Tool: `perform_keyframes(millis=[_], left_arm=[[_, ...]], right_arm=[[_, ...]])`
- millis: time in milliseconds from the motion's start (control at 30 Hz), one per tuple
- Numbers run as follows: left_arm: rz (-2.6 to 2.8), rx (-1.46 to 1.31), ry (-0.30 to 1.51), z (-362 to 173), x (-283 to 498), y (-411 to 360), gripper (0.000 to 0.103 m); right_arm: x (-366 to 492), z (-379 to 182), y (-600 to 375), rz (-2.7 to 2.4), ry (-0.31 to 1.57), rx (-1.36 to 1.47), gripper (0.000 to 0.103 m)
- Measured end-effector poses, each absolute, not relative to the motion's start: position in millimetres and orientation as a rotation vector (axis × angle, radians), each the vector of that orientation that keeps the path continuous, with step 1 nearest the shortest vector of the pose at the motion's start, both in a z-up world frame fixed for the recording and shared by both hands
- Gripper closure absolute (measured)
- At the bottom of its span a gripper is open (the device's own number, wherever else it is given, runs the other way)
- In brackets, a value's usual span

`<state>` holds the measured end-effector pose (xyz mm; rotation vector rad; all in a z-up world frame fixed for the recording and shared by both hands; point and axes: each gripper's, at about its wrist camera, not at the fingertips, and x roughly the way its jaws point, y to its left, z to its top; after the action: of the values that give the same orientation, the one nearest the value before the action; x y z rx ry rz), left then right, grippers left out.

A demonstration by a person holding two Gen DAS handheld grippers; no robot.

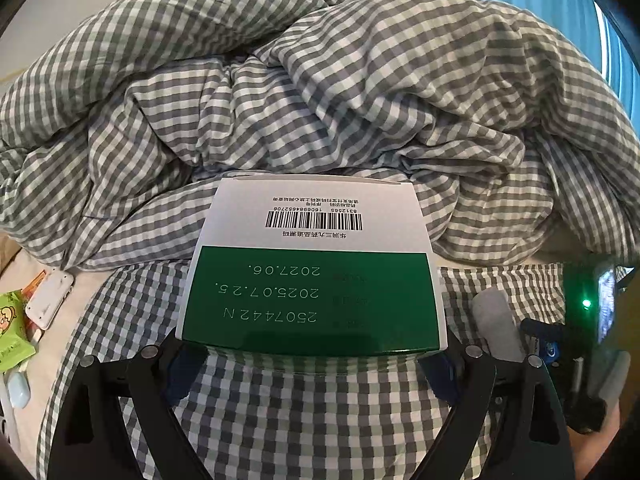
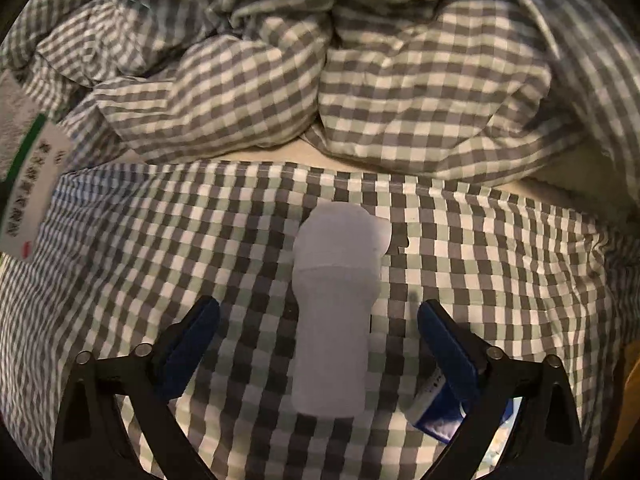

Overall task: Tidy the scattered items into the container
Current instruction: 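Hold the medicine box in the left tool while the right tool grasps the white plastic bottle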

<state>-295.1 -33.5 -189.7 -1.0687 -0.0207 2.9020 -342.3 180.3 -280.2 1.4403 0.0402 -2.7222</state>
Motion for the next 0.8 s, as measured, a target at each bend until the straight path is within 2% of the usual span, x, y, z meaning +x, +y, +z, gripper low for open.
perform_keyframes(millis=[67, 100, 133, 167, 200, 567, 600, 633, 667, 800], left_arm=[[2.904, -1.070, -0.030, -189, -293, -36, 0.011], [2.904, -1.071, -0.035, -188, -293, -37, 0.011], [2.904, -1.072, -0.040, -188, -292, -38, 0.011], [2.904, -1.072, -0.044, -187, -292, -39, 0.011], [2.903, -1.073, -0.049, -186, -291, -39, 0.011], [2.916, -1.044, -0.039, -168, -277, -37, 0.011], [2.919, -1.038, -0.040, -164, -275, -37, 0.011], [2.921, -1.032, -0.042, -161, -273, -37, 0.011], [2.922, -1.026, -0.042, -157, -270, -36, 0.011], [2.927, -0.988, -0.040, -137, -257, -32, 0.011]], right_arm=[[-345, -284, 182, -2.728, 0.032, 1.468, 0.027], [-346, -286, 184, -2.726, 0.029, 1.487, 0.033], [-346, -286, 184, -2.726, 0.032, 1.493, 0.044], [-345, -286, 184, -2.728, 0.038, 1.491, 0.060], [-344, -284, 184, -2.727, 0.039, 1.490, 0.064], [-323, -256, 180, -2.750, 0.027, 1.402, 0.069], [-319, -250, 179, -2.759, 0.030, 1.384, 0.072], [-316, -245, 178, -2.761, 0.035, 1.374, 0.100], [-312, -239, 176, -2.765, 0.043, 1.363, 0.103], [-296, -217, 172, -2.758, 0.060, 1.338, 0.103]])
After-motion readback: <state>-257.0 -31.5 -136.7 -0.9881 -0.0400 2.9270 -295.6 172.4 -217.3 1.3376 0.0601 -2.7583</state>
